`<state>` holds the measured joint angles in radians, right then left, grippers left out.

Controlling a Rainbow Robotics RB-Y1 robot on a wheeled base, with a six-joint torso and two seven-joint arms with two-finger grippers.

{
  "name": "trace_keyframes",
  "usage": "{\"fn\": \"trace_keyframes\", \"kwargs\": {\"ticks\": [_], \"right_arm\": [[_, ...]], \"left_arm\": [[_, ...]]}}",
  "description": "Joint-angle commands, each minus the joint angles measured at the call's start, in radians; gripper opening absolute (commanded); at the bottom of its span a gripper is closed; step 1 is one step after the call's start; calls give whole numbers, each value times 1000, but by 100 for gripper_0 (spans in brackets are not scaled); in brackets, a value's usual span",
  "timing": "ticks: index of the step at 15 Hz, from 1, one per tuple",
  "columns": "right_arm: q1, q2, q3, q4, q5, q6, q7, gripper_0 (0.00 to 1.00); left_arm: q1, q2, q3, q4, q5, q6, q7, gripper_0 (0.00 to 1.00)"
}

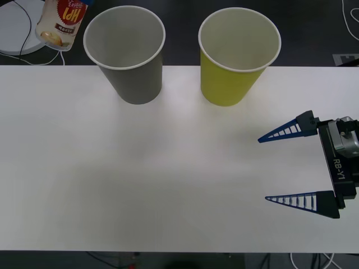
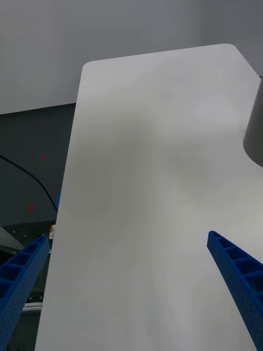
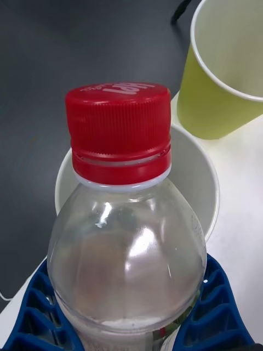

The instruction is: Put the can into the green bin and the plastic bottle into the gray bin

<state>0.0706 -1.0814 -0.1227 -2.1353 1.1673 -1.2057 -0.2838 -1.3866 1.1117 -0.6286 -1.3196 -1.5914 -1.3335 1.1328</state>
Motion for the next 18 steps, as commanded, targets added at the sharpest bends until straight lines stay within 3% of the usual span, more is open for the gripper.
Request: {"fn": "trace_keyframes", "kwargs": {"ticks": [1,10,16,17,18], "right_arm": [[0,0,0,0,0,0,0,100],[0,0,0,0,0,0,0,100],[0,0,0,0,0,0,0,100],[0,0,0,0,0,0,0,100],[0,0,0,0,0,0,0,100]], "left_arm": [[-45,-50,-19,71,-13,13,-11,0],[-140,-216,-86,247,-33,80,-31,0],[-140,-240,-86,264,-50,86,-45,0],[-140,-240,-88,264,-50,85,-48,9],[-140,-239,-89,266,-53,85,-51,97]]}}
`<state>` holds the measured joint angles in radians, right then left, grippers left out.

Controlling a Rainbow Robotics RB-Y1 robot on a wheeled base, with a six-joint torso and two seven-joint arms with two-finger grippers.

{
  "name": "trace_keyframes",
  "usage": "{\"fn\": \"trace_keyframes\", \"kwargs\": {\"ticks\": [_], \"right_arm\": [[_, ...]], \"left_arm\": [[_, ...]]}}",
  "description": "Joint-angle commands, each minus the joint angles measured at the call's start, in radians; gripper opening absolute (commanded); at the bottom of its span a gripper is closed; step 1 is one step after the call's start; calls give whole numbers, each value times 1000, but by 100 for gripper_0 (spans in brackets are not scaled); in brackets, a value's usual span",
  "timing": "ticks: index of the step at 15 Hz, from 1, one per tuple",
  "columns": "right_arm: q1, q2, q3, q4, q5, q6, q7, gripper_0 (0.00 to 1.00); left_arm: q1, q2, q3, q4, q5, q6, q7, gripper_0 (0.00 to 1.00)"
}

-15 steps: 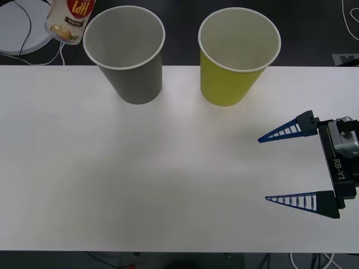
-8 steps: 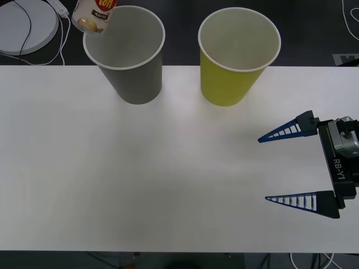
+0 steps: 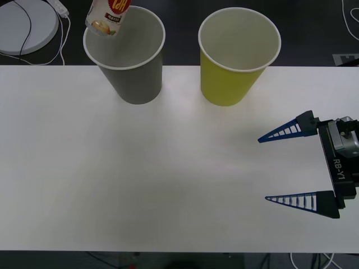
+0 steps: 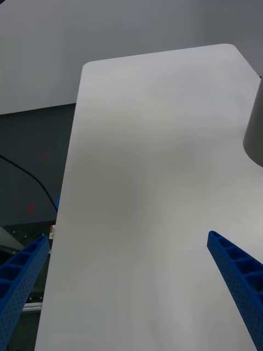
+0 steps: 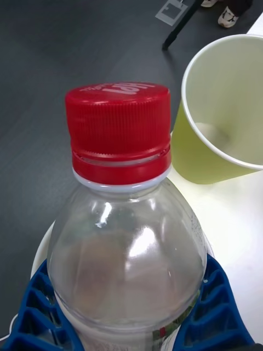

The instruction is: Put the can into the green bin and the plastic bottle into the gray bin

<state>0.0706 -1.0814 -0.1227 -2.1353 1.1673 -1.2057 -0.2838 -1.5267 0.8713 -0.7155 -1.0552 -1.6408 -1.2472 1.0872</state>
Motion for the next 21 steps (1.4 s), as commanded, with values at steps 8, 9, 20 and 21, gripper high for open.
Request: {"fn": "trace_keyframes", "kwargs": {"ticks": [8,9,20,21], "right_arm": [[0,0,0,0,0,0,0,100],[0,0,0,0,0,0,0,100],[0,0,0,0,0,0,0,100],[0,0,0,0,0,0,0,100]], "left_arm": [[0,6,-2,1,-8,0,-9,100],[0,6,-2,1,-8,0,-9,100],[25,90,-64,-129,19,25,8,100],[46,110,-62,-166,26,37,11,100]]}}
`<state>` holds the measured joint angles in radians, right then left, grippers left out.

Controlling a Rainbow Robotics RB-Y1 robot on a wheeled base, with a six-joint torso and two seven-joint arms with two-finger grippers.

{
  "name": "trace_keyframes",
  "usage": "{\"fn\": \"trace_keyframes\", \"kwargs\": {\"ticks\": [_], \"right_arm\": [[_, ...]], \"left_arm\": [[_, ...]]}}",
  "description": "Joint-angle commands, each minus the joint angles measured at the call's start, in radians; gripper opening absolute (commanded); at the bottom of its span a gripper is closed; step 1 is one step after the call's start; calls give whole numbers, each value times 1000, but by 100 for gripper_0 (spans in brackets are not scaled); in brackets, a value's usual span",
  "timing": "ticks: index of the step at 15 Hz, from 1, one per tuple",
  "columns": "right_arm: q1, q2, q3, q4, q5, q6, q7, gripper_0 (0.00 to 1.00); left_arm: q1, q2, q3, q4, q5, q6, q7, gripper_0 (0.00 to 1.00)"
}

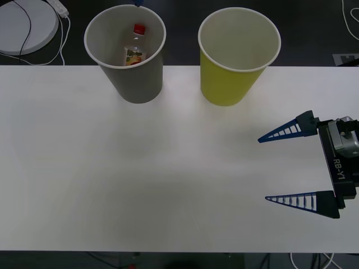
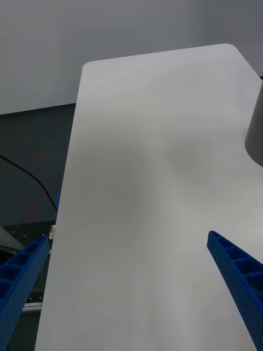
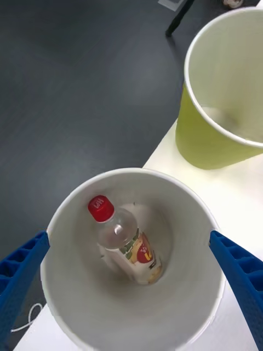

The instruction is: Put the can into the green bin and the plastic bottle into the gray bin

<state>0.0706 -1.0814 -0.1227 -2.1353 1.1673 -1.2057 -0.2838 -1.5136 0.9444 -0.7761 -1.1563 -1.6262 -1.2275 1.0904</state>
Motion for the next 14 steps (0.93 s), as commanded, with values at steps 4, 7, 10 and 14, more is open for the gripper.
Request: {"fn": "trace_keyframes", "kwargs": {"ticks": [4,7,10,14], "right_arm": [[0,0,0,0,0,0,0,100],[0,0,0,0,0,0,0,100],[0,0,0,0,0,0,0,100],[0,0,0,0,0,0,0,100]], "left_arm": [[161,165,9,-266,57,102,32,100],[309,217,133,-378,83,112,40,100],[507,224,314,-468,103,111,17,100],[725,237,478,-499,226,109,-167,100]]}}
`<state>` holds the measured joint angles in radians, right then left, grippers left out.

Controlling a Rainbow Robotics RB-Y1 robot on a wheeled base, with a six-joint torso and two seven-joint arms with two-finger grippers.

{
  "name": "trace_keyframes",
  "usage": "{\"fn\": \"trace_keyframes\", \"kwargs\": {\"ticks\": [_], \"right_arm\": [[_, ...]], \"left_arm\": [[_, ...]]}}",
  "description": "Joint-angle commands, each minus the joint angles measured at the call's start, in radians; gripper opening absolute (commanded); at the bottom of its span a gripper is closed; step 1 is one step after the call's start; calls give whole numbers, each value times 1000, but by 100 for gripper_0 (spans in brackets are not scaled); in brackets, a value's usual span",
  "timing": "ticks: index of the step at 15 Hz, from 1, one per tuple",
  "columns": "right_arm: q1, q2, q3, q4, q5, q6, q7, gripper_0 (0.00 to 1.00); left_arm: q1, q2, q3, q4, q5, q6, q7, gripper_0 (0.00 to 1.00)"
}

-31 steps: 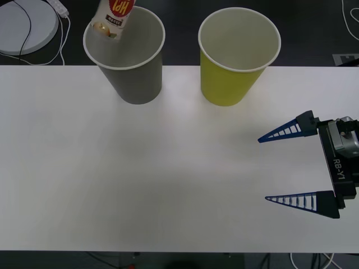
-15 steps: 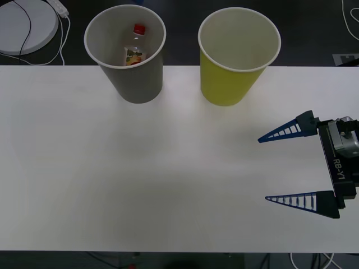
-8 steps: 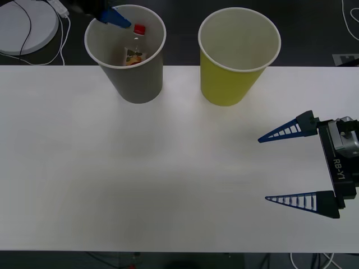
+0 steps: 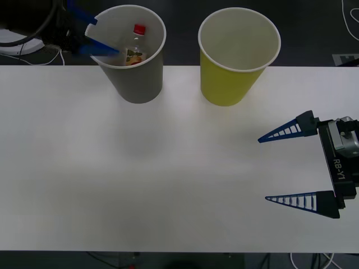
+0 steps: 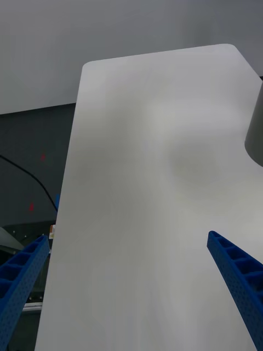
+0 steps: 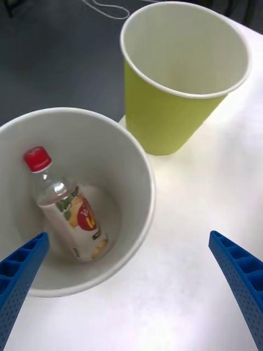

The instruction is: Put the can into the green bin and the plastic bottle into the gray bin

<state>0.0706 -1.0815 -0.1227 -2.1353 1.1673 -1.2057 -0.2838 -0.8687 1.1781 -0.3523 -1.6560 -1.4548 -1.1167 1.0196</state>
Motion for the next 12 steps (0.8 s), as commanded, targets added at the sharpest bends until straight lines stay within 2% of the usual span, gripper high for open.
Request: {"fn": "trace_keyframes", "kwargs": {"ticks": [1,3,7,12], "right_arm": [[0,0,0,0,0,0,0,100],[0,0,0,0,0,0,0,100],[0,0,0,0,0,0,0,100],[0,0,0,0,0,0,0,100]], "left_arm": [[128,3,87,1,82,-2,-150,100],[212,-2,161,1,113,-48,-256,100],[350,-34,309,1,163,-161,-395,100],[497,-110,469,-1,163,-287,-581,100]]}}
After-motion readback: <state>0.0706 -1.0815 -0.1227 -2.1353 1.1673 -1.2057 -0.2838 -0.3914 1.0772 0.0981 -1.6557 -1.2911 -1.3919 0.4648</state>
